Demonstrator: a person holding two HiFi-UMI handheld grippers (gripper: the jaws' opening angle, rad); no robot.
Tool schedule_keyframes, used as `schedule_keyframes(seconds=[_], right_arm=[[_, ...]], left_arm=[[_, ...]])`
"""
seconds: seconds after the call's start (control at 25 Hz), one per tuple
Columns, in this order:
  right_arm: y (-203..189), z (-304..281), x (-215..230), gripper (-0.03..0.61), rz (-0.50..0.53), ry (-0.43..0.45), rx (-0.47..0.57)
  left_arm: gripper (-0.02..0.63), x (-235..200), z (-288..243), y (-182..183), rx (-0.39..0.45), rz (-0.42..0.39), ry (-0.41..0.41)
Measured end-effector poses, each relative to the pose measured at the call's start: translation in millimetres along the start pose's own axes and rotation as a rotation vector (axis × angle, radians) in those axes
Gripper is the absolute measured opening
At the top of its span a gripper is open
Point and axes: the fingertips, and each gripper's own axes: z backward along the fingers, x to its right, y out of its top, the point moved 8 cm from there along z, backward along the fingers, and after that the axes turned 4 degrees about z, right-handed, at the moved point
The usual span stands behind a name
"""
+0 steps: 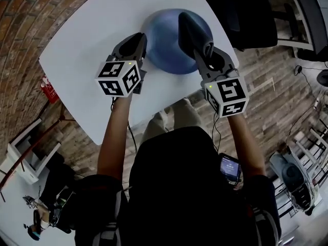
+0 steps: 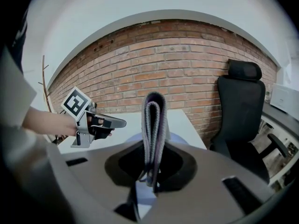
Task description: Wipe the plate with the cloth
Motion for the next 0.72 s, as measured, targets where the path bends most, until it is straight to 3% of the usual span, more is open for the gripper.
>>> schedule_keyframes(seconds=[0.52,0.72], right_arm=[[-15,-13,8,0.052,-0.028,0.012,-0.048],[-16,-17,12,0.052,-0.045,0.008,-0.055]], left_arm=[[0.024,-23,-38,0,-0.103,-0.019,0.009],[0.098,-27,-49,-1,-0.161,-0.018,-0.018]])
